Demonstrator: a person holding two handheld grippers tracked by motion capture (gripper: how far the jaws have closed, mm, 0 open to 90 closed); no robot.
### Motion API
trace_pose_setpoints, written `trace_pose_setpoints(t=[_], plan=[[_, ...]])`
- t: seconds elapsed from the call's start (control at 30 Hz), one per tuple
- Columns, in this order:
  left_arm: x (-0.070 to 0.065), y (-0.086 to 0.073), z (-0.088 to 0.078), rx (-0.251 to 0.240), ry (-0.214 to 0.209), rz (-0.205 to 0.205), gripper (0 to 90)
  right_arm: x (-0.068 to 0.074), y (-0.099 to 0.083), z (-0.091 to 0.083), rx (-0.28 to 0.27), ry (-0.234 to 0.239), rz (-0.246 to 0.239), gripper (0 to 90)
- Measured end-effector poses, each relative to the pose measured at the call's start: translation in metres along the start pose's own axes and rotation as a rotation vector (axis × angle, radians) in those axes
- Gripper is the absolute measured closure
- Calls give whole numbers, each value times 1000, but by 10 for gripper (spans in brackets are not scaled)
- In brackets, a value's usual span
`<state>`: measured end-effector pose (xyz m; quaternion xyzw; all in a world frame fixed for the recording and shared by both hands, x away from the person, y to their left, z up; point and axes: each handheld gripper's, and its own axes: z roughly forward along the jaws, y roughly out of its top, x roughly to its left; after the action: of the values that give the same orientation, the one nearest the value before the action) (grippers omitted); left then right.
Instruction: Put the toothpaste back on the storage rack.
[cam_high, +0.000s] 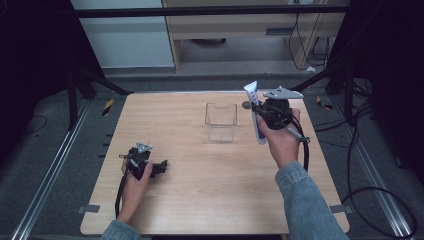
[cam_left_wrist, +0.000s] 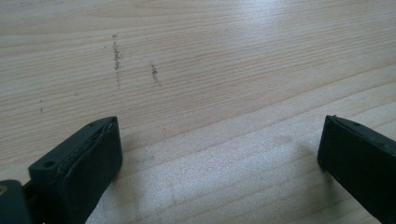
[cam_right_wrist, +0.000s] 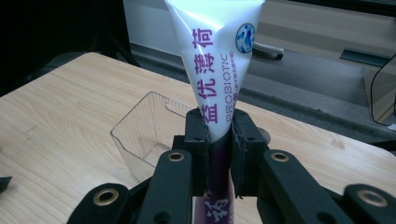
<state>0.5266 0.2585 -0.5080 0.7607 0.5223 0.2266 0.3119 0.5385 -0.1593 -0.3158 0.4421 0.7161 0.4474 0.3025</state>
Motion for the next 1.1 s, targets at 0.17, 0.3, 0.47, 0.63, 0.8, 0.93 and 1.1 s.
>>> trace_pose_setpoints(t=[0.17,0.3,0.47,0.63,0.8,0.93,1.1], plan=[[0,0,0,0,0,0,0,7,4,5,-21,15,5,789],[0,0,0,0,0,0,0,13,6,7,-35,17,7,789],[0,0,0,0,0,0,0,19,11,8,-61,19,15,788],[0,0,0,0,0,0,0,28,19,13,-85,20,7,788],[0,0,0,0,0,0,0,37,28,17,-108,21,7,787],[0,0,0,0,0,0,0,45,36,26,-119,21,-8,787],[0,0,0,-4,0,-5,0,52,45,32,-142,25,-13,787]])
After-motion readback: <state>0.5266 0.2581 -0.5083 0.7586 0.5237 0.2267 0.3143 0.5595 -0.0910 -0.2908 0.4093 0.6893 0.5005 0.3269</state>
